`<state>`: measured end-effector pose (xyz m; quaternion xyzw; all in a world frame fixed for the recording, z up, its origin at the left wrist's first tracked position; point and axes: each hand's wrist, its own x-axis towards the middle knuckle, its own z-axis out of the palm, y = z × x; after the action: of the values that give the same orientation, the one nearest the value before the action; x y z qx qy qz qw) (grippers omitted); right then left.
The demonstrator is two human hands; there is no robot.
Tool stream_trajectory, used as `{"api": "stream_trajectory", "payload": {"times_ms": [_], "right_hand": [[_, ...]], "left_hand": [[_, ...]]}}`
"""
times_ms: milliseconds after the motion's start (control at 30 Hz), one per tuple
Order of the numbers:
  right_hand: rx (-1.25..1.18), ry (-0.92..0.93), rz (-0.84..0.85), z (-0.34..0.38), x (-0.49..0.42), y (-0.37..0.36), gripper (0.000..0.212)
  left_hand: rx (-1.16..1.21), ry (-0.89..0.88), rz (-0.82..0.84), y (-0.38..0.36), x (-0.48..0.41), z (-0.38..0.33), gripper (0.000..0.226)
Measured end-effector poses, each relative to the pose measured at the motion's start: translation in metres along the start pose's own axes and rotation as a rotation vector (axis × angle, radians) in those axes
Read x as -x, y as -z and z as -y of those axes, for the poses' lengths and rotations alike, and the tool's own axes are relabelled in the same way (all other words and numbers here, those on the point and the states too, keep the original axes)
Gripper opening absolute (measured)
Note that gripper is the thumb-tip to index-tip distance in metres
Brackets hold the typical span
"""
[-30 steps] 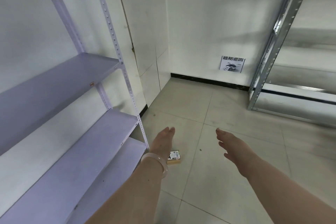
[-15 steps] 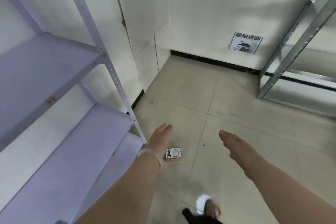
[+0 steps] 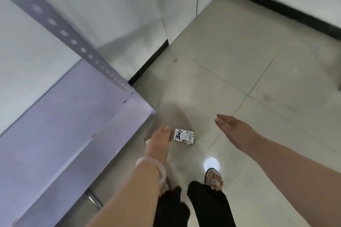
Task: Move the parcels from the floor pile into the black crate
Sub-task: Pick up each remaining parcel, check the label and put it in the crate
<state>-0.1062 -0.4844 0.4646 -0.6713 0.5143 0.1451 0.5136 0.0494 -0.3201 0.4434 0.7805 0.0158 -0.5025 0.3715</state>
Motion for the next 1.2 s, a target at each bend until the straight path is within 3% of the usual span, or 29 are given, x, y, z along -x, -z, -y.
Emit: {"api": "stream_trajectory", "payload": {"times_ms": [100, 367, 600, 700, 833, 967, 1067, 1200], "right_hand": [[0.131, -0.048, 0.106, -0.043, -0.075, -0.041, 0.054], [0.217, -0.148, 0.127, -0.153, -0.255, -0.164, 0.051], [0.450, 0.060, 0.077, -0.196, -0.343, -0.238, 0.055], [0.531, 0.109, 0.167, -0.201, -0.363, -0.248, 0.055], [0.464, 0.023, 0.194, -0.218, -0.367, -0.253, 0.052], [0.136, -0.081, 0.198, -0.221, -0.348, -0.242, 0.041], [0.063, 0.008, 0.037, -0.197, -0.329, -0.223, 0.038], [-0.185, 0.068, -0.124, -0.132, -0.299, -0.176, 0.031]], "left_hand": [[0.179, 0.128, -0.109, -0.008, -0.067, 0.043, 0.038], [0.275, 0.300, -0.102, -0.051, -0.246, 0.175, 0.040], [0.304, 0.451, -0.044, -0.094, -0.332, 0.265, 0.030], [0.449, 0.539, -0.037, -0.107, -0.352, 0.271, 0.036], [0.585, 0.488, 0.019, -0.121, -0.356, 0.267, 0.041], [0.447, 0.333, 0.038, -0.123, -0.343, 0.251, 0.041], [0.383, 0.192, 0.055, -0.116, -0.331, 0.216, 0.032], [0.334, 0.010, 0.103, -0.103, -0.304, 0.132, 0.042]]}}
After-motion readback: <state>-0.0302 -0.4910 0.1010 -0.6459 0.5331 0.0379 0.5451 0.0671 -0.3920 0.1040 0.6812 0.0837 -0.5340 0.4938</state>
